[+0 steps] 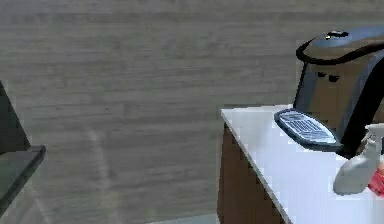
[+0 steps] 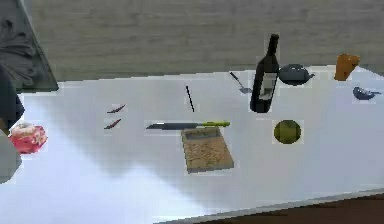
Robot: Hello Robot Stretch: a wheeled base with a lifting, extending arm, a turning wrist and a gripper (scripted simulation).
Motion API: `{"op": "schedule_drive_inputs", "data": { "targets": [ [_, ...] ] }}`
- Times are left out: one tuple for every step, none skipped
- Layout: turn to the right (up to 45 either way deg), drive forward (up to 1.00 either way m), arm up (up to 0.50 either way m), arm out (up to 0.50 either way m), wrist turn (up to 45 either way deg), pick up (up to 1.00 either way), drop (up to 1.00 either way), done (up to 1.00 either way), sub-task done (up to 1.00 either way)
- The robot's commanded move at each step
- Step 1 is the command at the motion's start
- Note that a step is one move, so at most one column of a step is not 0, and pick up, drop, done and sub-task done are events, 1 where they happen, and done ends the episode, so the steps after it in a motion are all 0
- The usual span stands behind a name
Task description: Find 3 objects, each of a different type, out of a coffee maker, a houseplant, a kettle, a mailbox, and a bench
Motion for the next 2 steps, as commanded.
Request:
{"op": "schedule_drive_inputs", "data": {
  "targets": [
    [36.0, 0.0, 0.0, 0.0, 0.0, 0.0, 0.0, 0.0, 0.0],
    [0.0, 0.0, 0.0, 0.0, 0.0, 0.0, 0.0, 1.0, 0.0]
  ]
}}
